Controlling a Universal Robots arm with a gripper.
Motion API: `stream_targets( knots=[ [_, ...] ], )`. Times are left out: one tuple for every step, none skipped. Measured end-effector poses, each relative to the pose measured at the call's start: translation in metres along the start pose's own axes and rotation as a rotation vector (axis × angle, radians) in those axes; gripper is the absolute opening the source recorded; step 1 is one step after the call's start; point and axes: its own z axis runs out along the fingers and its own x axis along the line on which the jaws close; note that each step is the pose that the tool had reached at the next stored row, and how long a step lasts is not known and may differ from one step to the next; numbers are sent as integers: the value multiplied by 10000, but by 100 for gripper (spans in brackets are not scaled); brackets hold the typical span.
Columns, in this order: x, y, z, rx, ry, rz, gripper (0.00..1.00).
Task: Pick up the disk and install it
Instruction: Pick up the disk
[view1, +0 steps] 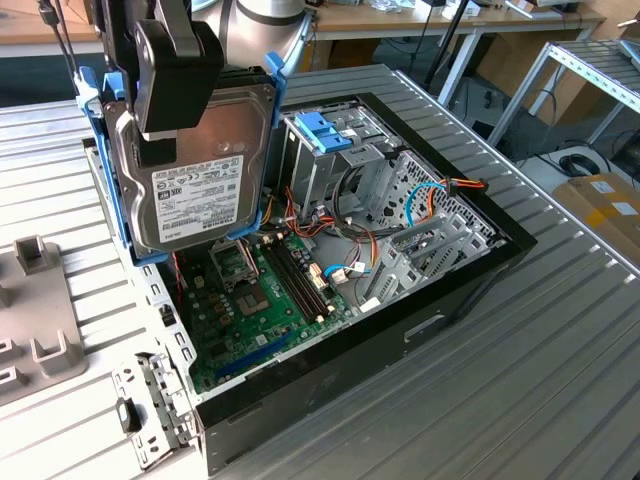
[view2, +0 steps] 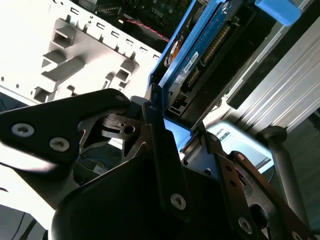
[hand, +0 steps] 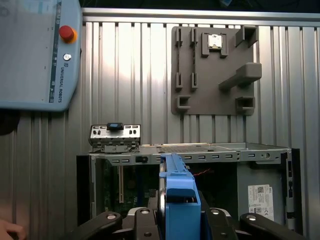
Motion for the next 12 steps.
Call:
stream_targets(
  knots=[
    [2, -1, 0, 0, 0, -2, 37],
    [4, 0, 0, 0, -1, -1, 37],
    [5, -1, 0, 0, 0, -2, 37],
    [5, -2, 0, 0, 0, -2, 37],
    [6, -6, 0, 0, 0, -3, 37],
    [8, -9, 0, 0, -1, -4, 37],
    [10, -14, -1, -1, 0, -2, 37],
    [12, -21, -2, -1, 0, -2, 37],
    [13, -25, -2, 0, 0, -2, 37],
    [14, -29, -2, 0, 0, -2, 37],
    [16, -32, -2, 0, 0, -2, 37],
    [18, -34, -2, 0, 0, -1, 37]
  ],
)
